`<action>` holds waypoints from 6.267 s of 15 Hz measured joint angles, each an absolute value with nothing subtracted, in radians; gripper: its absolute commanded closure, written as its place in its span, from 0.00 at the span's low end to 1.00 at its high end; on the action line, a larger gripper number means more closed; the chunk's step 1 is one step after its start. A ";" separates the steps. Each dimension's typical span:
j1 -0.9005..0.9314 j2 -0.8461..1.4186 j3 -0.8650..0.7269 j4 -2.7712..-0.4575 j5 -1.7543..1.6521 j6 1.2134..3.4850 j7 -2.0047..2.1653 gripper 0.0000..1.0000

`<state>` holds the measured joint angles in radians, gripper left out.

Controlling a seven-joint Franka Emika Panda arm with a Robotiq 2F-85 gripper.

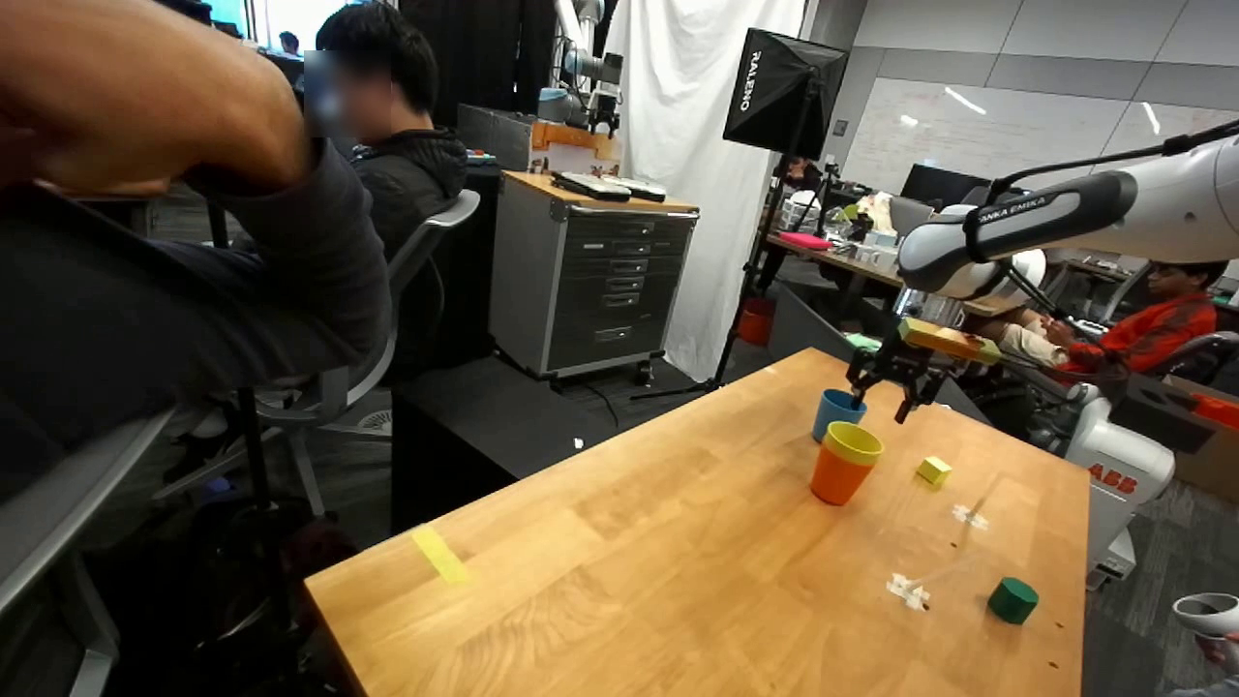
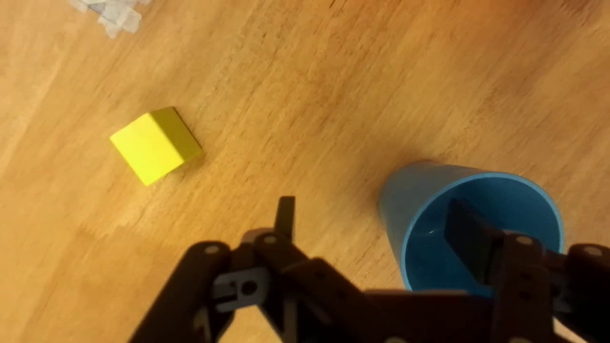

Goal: Stack up the cups

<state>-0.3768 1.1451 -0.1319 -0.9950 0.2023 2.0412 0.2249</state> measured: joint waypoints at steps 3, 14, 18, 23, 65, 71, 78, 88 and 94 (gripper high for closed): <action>-0.377 1.159 -0.132 -0.962 0.202 2.005 0.234 0.73; -0.377 1.197 -0.132 -0.863 0.202 1.947 0.267 0.94; -0.376 1.202 -0.132 -0.852 0.202 1.941 0.269 0.96; -0.376 1.202 -0.130 -0.846 0.202 1.927 0.267 0.96; -0.349 0.380 -0.049 -1.948 0.301 2.211 -0.409 0.99; -0.349 0.366 -0.055 -1.932 0.329 2.225 -0.399 0.99; -0.339 0.418 -0.055 -1.858 0.330 2.243 -0.331 0.99; -0.326 0.524 -0.056 -1.781 0.322 2.246 -0.271 0.99; -0.326 0.554 -0.060 -1.774 0.313 2.246 -0.253 0.99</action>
